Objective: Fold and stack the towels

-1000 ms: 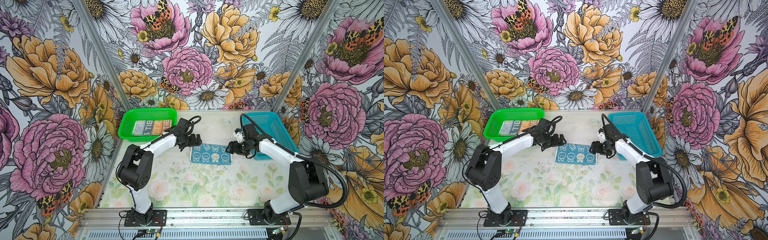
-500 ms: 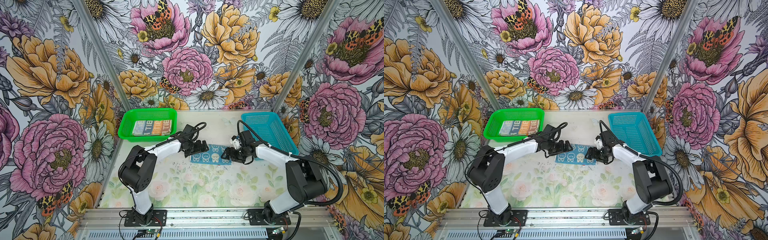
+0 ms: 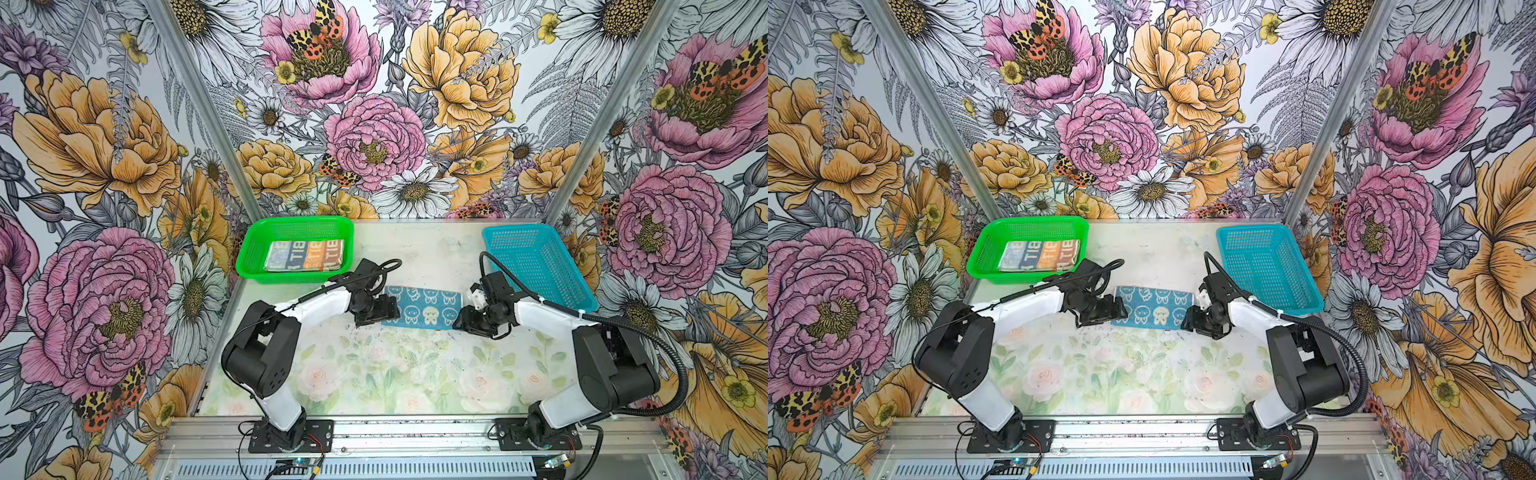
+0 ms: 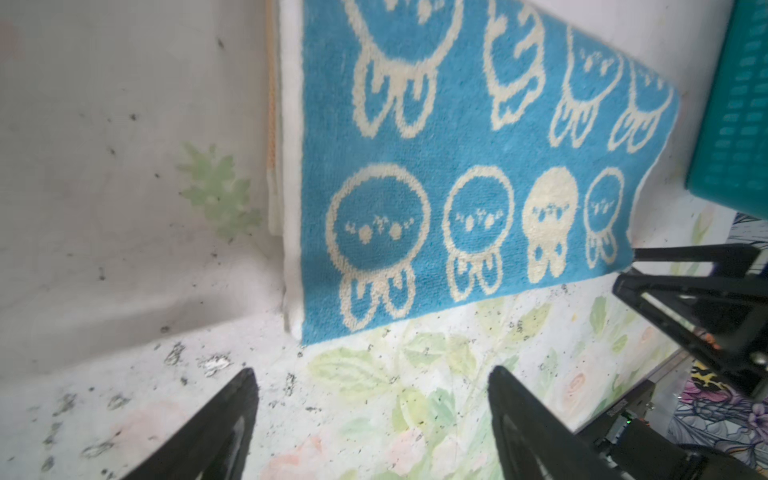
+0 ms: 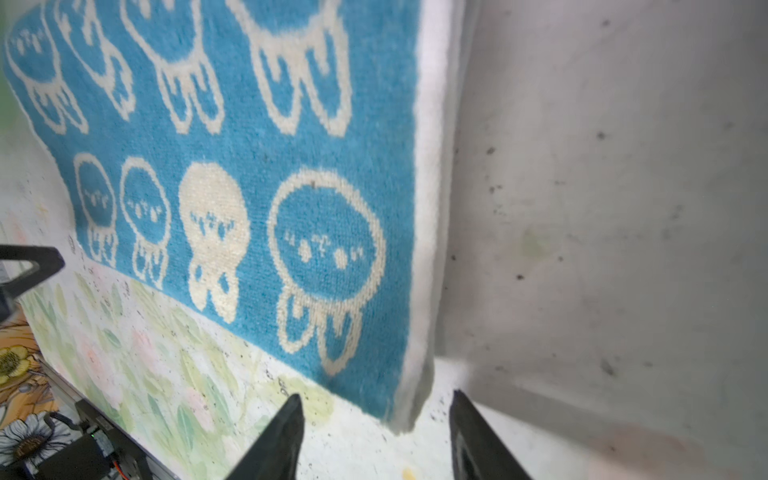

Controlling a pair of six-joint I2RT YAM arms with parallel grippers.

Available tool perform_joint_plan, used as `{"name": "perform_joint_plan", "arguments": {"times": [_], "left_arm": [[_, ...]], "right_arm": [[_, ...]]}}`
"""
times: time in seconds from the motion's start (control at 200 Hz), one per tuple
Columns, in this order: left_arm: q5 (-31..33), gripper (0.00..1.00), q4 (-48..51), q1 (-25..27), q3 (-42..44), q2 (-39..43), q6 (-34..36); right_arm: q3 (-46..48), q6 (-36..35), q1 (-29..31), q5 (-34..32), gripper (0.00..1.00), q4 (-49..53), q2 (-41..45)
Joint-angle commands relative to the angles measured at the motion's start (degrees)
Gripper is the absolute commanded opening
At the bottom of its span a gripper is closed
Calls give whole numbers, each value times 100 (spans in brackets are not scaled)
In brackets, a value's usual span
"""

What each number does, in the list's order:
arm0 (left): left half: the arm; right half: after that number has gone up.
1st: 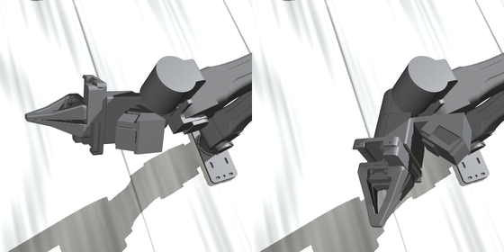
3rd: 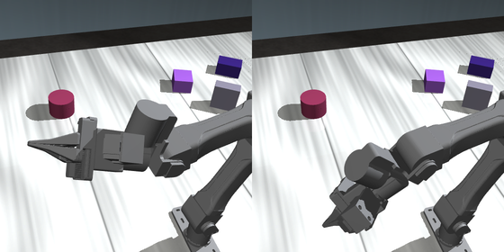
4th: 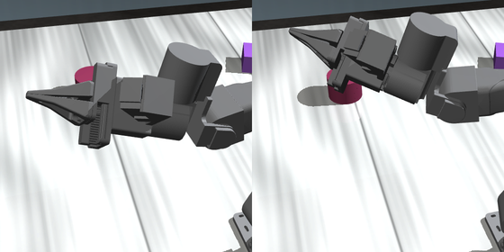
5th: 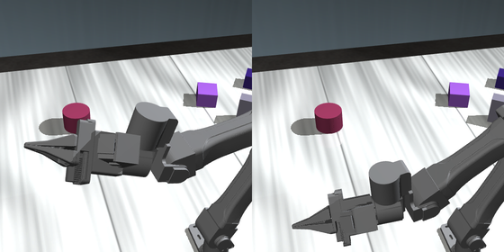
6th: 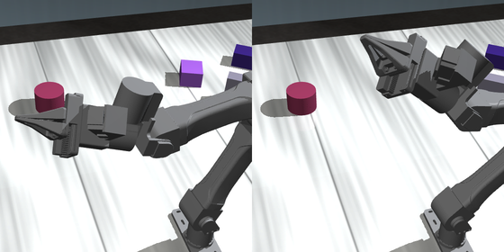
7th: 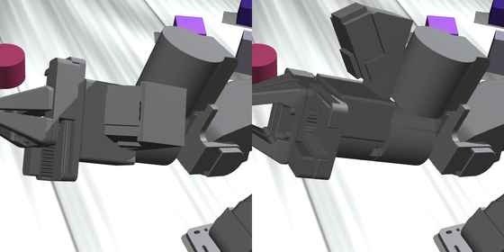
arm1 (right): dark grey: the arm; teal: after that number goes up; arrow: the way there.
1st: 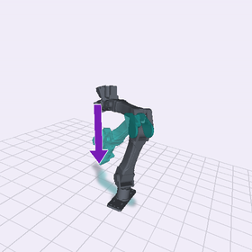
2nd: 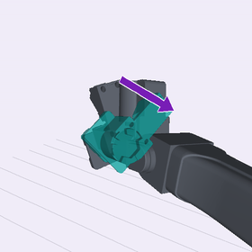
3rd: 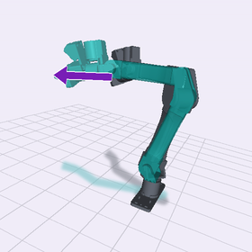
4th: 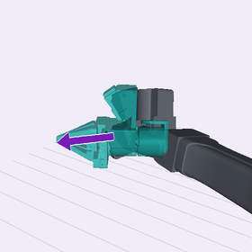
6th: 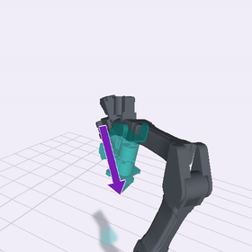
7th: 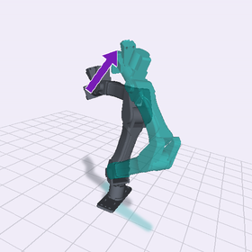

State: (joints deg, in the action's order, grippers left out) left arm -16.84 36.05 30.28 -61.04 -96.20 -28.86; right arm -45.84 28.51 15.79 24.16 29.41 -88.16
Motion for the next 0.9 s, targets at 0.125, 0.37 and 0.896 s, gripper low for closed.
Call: {"name": "perform_joint_plan", "arguments": {"times": [0.125, 0.37, 0.896], "left_arm": [[431, 60, 96, 60, -11, -112, 153], [627, 45, 78, -5, -139, -464, 224], [770, 25, -37, 4, -272, -751, 223]], "right_arm": [[-55, 57, 25, -64, 37, -272, -87], [-43, 54, 25, -38, 30, -304, -82], [-3, 83, 38, 15, 11, -416, -113]]}}
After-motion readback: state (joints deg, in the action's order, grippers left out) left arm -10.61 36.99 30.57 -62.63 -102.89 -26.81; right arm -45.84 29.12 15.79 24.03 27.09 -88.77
